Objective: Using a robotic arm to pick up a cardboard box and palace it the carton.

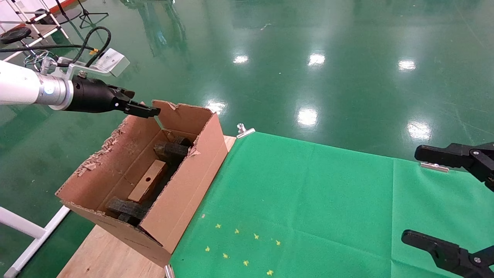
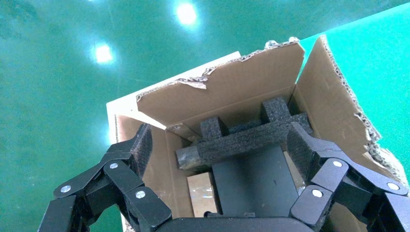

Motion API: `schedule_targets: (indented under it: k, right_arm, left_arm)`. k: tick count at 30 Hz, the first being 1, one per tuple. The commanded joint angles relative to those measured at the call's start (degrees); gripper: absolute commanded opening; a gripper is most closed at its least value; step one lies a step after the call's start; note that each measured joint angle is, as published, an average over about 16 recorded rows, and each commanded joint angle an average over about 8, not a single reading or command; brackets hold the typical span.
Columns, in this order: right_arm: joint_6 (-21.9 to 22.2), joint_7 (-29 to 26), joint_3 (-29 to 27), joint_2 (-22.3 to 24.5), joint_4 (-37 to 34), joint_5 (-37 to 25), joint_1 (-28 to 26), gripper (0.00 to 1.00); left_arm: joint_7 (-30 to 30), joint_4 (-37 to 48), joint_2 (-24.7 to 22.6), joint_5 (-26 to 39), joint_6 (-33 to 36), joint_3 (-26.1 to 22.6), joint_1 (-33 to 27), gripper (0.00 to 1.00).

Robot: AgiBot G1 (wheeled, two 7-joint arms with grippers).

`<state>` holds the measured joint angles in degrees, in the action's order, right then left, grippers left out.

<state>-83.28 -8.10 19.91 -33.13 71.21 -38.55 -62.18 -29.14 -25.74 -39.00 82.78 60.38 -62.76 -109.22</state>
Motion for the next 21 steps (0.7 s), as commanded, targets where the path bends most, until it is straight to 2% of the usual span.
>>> schedule_targets:
  k: [1,21]
  right_arm:
    - [0.0,0.0,0.0,0.0,0.0,0.0,0.0,1.0]
    - [0.0,0.0,0.0,0.0,0.0,0.0,0.0,1.0]
  left_arm:
    - [0.1,0.2,-0.1,-0.1,0.0,0.1,0.2,1.0]
    - [6.2,-15.9,1.2,-13.8,8.4,15.7,16.1,1.0]
